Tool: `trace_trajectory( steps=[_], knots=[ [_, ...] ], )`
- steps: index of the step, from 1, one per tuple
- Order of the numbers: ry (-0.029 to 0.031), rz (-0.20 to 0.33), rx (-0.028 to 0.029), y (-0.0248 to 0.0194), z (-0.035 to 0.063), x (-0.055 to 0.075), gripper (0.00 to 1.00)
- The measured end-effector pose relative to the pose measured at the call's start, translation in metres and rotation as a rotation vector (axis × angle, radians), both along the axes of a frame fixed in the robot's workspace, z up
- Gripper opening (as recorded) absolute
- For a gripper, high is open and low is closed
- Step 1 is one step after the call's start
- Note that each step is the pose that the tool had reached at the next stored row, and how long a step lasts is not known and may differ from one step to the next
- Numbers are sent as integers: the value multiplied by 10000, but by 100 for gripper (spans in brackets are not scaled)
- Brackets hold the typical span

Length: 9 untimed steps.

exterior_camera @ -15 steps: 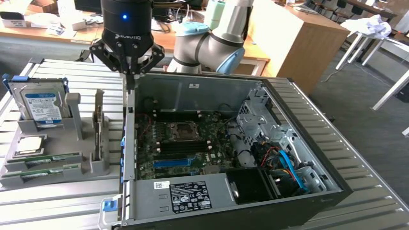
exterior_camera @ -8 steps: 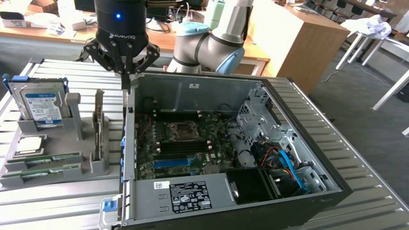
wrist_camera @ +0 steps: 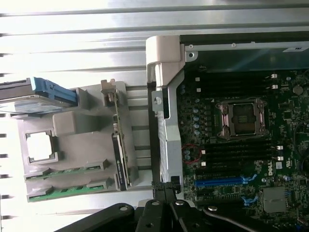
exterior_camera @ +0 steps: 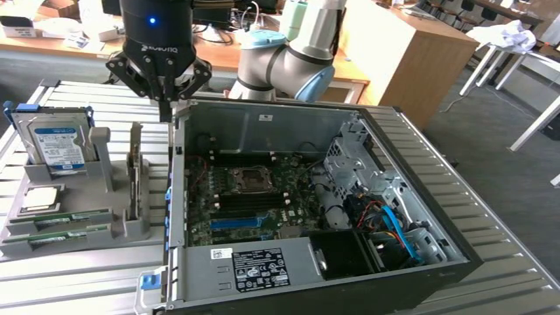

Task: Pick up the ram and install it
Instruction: 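Reach for the ram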

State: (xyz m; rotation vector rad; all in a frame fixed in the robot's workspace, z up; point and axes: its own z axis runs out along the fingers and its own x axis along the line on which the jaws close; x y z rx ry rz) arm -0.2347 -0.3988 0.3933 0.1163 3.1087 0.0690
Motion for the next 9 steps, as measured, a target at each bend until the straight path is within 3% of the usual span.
trace_trajectory(
  steps=[9],
  knots=[
    [-1, 1, 0, 0, 0, -89, 10]
  ],
)
